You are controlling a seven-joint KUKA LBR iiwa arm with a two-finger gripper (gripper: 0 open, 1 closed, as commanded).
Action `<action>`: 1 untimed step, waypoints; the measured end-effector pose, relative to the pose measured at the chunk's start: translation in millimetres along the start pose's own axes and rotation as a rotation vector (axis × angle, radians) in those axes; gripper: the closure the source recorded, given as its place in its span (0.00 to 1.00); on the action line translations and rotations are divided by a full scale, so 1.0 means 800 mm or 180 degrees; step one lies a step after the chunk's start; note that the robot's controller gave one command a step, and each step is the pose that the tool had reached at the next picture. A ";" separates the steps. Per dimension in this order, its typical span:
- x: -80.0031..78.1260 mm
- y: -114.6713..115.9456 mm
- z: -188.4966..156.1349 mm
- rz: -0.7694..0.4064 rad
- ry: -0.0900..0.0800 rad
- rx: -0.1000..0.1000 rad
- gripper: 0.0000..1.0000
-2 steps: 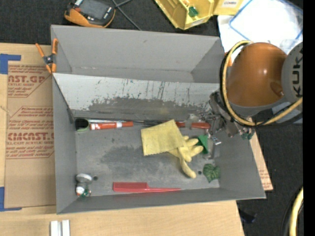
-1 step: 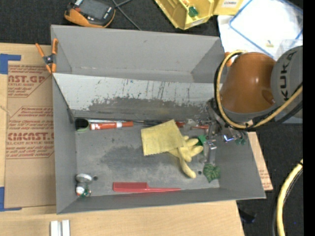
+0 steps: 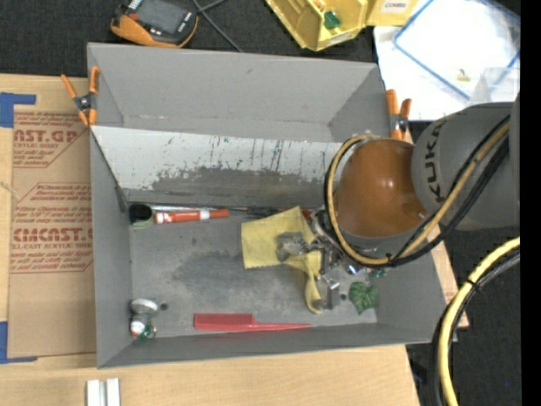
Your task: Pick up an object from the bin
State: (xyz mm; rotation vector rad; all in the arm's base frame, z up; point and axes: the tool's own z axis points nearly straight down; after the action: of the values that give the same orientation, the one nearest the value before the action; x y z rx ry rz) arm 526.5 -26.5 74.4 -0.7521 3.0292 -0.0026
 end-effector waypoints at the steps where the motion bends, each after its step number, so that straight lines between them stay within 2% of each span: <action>1: -0.055 -0.066 0.006 0.2089 0.0002 0.0006 1.00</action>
Offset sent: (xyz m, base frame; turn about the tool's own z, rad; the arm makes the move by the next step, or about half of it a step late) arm 0.0000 0.0000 0.0000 0.0000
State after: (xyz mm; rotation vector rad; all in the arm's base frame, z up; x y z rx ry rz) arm 590.1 -52.8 71.1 0.2643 3.1107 0.0048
